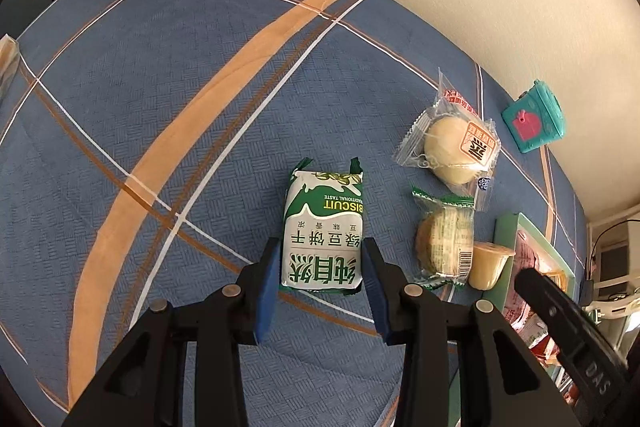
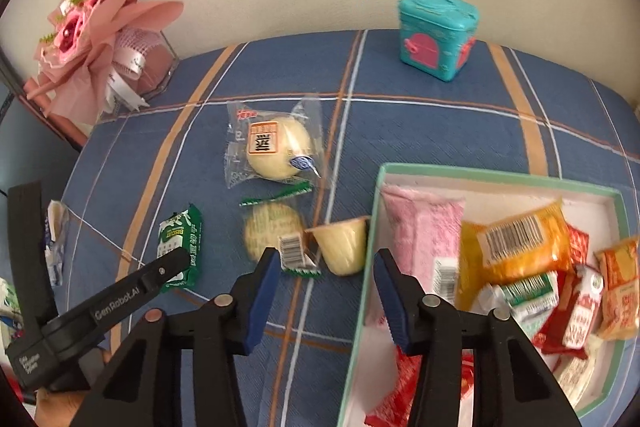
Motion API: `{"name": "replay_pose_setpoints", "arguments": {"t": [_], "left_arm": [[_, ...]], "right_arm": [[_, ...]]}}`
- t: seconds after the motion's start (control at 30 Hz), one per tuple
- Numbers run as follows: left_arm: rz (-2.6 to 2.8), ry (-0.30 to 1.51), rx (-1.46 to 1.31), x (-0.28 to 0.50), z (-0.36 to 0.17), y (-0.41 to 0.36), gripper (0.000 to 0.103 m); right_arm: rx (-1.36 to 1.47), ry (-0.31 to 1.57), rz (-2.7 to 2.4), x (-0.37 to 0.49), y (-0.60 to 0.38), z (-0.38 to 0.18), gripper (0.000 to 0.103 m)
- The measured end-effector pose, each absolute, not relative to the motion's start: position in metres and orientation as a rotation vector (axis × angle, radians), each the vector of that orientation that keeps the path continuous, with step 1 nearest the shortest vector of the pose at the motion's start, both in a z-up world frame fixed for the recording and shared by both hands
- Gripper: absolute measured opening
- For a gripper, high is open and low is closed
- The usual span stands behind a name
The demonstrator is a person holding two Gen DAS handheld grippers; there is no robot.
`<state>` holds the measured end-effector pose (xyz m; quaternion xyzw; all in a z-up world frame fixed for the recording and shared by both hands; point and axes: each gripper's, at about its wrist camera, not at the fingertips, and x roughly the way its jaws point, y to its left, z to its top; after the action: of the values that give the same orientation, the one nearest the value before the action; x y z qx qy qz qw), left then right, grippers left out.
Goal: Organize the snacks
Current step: 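Lift both held items and carry them over the white tray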
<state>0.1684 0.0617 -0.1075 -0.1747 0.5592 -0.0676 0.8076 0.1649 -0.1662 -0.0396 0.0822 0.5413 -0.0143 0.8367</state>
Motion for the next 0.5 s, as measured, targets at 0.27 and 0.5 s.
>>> {"name": "replay_pose_setpoints", "arguments": {"t": [0.27,0.5], "left_arm": [[-0.15,1.204,-0.374,0.171,-0.111,0.058,0.041],[-0.148,1.203,-0.375,0.172,-0.112,0.056,0.041]], "right_arm": [[0.039,1.197,-0.058,0.189,-0.149,-0.047,0.051],[-0.033,1.238,-0.079,0.202,-0.144,-0.06,0.051]]}}
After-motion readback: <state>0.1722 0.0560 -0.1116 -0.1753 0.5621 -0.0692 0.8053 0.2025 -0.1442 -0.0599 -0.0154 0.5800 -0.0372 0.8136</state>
